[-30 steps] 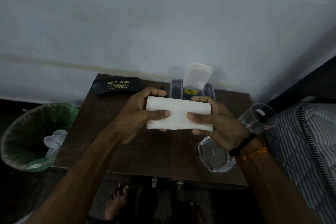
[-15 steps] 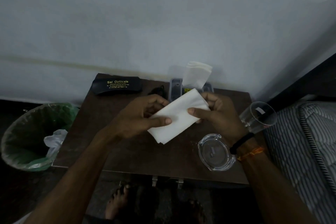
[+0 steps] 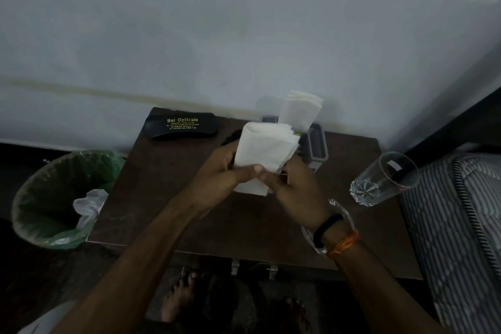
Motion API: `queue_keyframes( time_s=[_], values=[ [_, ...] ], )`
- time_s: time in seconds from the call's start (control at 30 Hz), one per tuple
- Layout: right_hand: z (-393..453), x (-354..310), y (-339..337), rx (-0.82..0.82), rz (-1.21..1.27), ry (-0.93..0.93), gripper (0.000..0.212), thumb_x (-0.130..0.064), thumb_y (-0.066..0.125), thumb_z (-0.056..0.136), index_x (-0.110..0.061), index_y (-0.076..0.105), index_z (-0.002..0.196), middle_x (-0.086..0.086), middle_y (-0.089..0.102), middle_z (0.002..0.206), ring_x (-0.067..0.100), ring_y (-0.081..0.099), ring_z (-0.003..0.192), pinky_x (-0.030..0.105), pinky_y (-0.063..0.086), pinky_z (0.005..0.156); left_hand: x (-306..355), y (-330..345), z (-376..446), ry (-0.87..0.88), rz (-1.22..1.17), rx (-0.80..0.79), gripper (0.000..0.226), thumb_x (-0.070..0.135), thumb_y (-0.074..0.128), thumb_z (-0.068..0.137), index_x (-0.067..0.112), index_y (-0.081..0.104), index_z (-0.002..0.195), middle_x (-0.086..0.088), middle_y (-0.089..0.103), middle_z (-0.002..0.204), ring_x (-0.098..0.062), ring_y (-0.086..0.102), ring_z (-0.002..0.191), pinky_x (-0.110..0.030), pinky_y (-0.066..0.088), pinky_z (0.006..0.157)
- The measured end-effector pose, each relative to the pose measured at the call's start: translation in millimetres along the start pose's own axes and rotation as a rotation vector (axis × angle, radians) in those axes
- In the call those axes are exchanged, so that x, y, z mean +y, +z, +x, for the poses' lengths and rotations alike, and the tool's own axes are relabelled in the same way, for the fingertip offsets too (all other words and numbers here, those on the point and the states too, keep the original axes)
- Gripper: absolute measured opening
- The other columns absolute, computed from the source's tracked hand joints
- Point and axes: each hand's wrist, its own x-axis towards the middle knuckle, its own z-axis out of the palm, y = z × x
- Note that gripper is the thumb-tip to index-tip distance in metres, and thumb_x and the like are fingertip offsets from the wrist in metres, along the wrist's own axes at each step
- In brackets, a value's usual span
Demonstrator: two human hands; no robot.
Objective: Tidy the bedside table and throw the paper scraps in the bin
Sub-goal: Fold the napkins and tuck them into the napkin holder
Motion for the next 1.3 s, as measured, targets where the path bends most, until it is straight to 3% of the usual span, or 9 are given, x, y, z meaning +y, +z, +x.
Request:
queue_keyframes(
  time_s=[0.1, 0.27, 0.4, 0.5, 0.7, 0.9, 1.07, 1.2, 1.3],
  values=[
    [-3.0, 5.2, 5.3, 0.039, -0.083, -0.03, 0.053, -0.032, 0.064, 0.092, -0.022, 0.046, 0.141, -0.017, 0.057, 0.13, -0.01, 0.053, 0.114, 0.015, 0.048, 0.094, -7.0, -2.7, -0.8, -0.044, 0.058, 0.009, 0.052, 0.011, 0.069, 0.086, 0.027, 0.052, 0.132, 0.0, 0.062, 0.132, -0.018, 0.058, 0.122, -0.045, 0.049, 0.104],
    [-11.6, 25.4, 12.9, -0.038, -0.157, 0.03, 0.049, -0.024, 0.071, 0.089, -0.025, 0.056, 0.135, -0.015, 0.059, 0.132, -0.003, 0.053, 0.12, 0.02, 0.045, 0.104, -23.9, -5.3, -4.2, -0.113, 0.212, -0.052, 0.051, 0.01, 0.071, 0.086, 0.021, 0.057, 0.133, 0.001, 0.065, 0.128, -0.014, 0.061, 0.119, -0.044, 0.05, 0.104],
    [-12.4, 25.9, 15.8, -0.013, -0.116, 0.039, 0.046, -0.014, 0.072, 0.087, -0.032, 0.058, 0.127, -0.026, 0.056, 0.122, -0.021, 0.049, 0.109, 0.0, 0.037, 0.095, -24.7, -6.0, -2.4, -0.11, 0.239, -0.072, 0.052, 0.012, 0.072, 0.085, 0.023, 0.056, 0.133, 0.001, 0.065, 0.129, -0.015, 0.06, 0.12, -0.045, 0.049, 0.104],
    [-7.1, 28.0, 14.0, 0.05, -0.116, 0.04, 0.041, -0.015, 0.071, 0.088, -0.025, 0.062, 0.127, -0.014, 0.064, 0.125, -0.005, 0.057, 0.114, 0.009, 0.044, 0.095, -20.8, -7.0, 0.0, -0.074, 0.237, -0.057, 0.054, 0.012, 0.07, 0.087, 0.021, 0.052, 0.136, -0.001, 0.063, 0.131, -0.016, 0.058, 0.122, -0.042, 0.049, 0.104],
    [-10.7, 35.9, 14.4, -0.064, -0.287, 0.179, 0.039, -0.017, 0.073, 0.084, -0.018, 0.067, 0.123, 0.0, 0.07, 0.119, 0.014, 0.063, 0.109, 0.02, 0.046, 0.086, -27.1, -5.7, 0.6, -0.112, 0.323, -0.056, 0.053, 0.016, 0.07, 0.088, 0.017, 0.053, 0.138, -0.004, 0.062, 0.131, -0.02, 0.058, 0.121, -0.046, 0.048, 0.104],
    [-8.7, 31.8, 6.0, -0.074, -0.429, 0.156, 0.025, -0.027, 0.073, 0.084, -0.021, 0.073, 0.108, -0.004, 0.074, 0.1, 0.011, 0.066, 0.09, 0.029, 0.053, 0.079, -17.9, -9.5, 6.3, -0.095, 0.253, -0.014, 0.052, 0.009, 0.067, 0.089, 0.015, 0.051, 0.138, -0.003, 0.062, 0.133, -0.017, 0.058, 0.121, -0.044, 0.047, 0.105],
    [-6.6, 8.2, -10.7, -0.098, -0.338, 0.18, 0.028, -0.015, 0.073, 0.079, -0.019, 0.069, 0.106, -0.007, 0.069, 0.095, 0.008, 0.064, 0.085, 0.03, 0.055, 0.077, -13.2, -10.9, 8.3, -0.095, 0.156, 0.03, 0.051, 0.009, 0.07, 0.086, 0.013, 0.055, 0.134, -0.004, 0.064, 0.129, -0.019, 0.062, 0.117, -0.048, 0.051, 0.101],
    [-2.9, -11.8, -26.0, 0.01, 0.007, 0.225, 0.031, -0.033, 0.065, 0.078, -0.024, 0.065, 0.108, -0.008, 0.069, 0.097, -0.004, 0.063, 0.082, 0.024, 0.048, 0.069, -7.1, -10.8, 11.4, -0.088, 0.137, 0.041, 0.049, 0.01, 0.071, 0.085, 0.015, 0.055, 0.131, -0.003, 0.065, 0.126, -0.02, 0.064, 0.113, -0.049, 0.053, 0.097],
    [-2.2, -12.7, -21.7, -0.005, 0.02, 0.171, 0.033, -0.038, 0.062, 0.093, -0.023, 0.058, 0.122, -0.009, 0.067, 0.118, -0.002, 0.064, 0.098, 0.021, 0.053, 0.077, -5.1, -5.3, 15.4, -0.056, 0.13, 0.021, 0.046, 0.009, 0.071, 0.085, 0.016, 0.057, 0.128, 0.002, 0.067, 0.119, -0.012, 0.067, 0.106, -0.04, 0.057, 0.092]
  ],
)
